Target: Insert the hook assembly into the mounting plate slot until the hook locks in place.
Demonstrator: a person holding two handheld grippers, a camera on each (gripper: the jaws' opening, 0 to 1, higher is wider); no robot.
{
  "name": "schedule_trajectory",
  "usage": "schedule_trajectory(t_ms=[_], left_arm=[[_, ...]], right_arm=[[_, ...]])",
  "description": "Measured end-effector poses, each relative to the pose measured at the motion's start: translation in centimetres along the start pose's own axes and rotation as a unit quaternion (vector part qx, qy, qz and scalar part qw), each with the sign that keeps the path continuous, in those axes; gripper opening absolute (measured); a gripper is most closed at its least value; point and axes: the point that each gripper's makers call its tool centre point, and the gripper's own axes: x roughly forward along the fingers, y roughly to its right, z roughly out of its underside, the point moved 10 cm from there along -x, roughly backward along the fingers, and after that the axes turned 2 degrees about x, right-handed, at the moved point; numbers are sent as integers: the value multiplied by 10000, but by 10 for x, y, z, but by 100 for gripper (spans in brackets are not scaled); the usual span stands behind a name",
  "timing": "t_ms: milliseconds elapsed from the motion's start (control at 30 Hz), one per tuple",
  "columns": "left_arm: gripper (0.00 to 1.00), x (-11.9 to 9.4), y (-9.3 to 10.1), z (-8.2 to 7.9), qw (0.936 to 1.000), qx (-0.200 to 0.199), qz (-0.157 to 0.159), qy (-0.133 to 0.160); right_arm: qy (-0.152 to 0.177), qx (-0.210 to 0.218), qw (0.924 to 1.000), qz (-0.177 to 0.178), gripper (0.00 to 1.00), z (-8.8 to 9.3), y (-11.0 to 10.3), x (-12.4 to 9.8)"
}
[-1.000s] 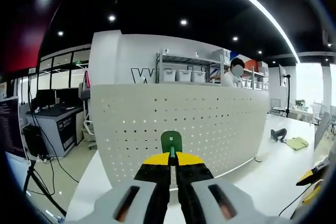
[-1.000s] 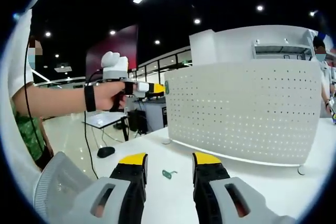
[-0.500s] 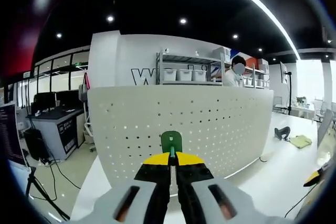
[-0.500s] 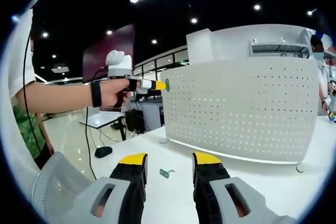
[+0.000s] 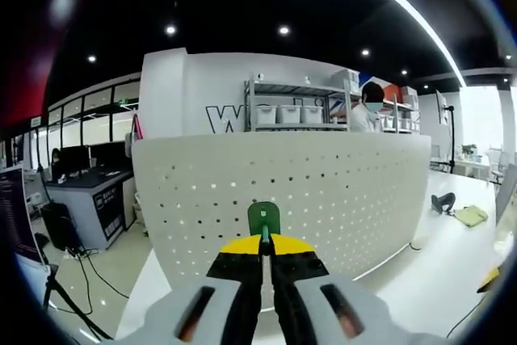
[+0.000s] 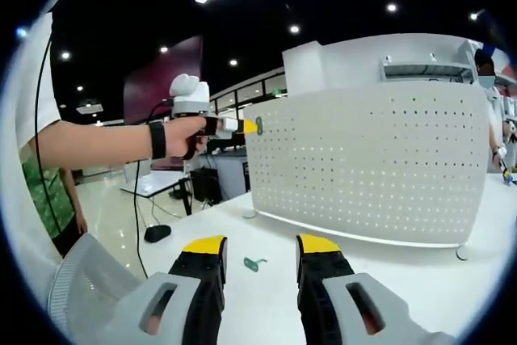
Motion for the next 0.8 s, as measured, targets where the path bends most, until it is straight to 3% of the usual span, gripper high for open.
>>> schedule_trajectory(t_ms=[800], left_arm=[[2, 40, 2, -12, 10000, 81, -54, 17]], right_arm=[[-7, 216, 9997, 116, 34, 7, 5, -3]])
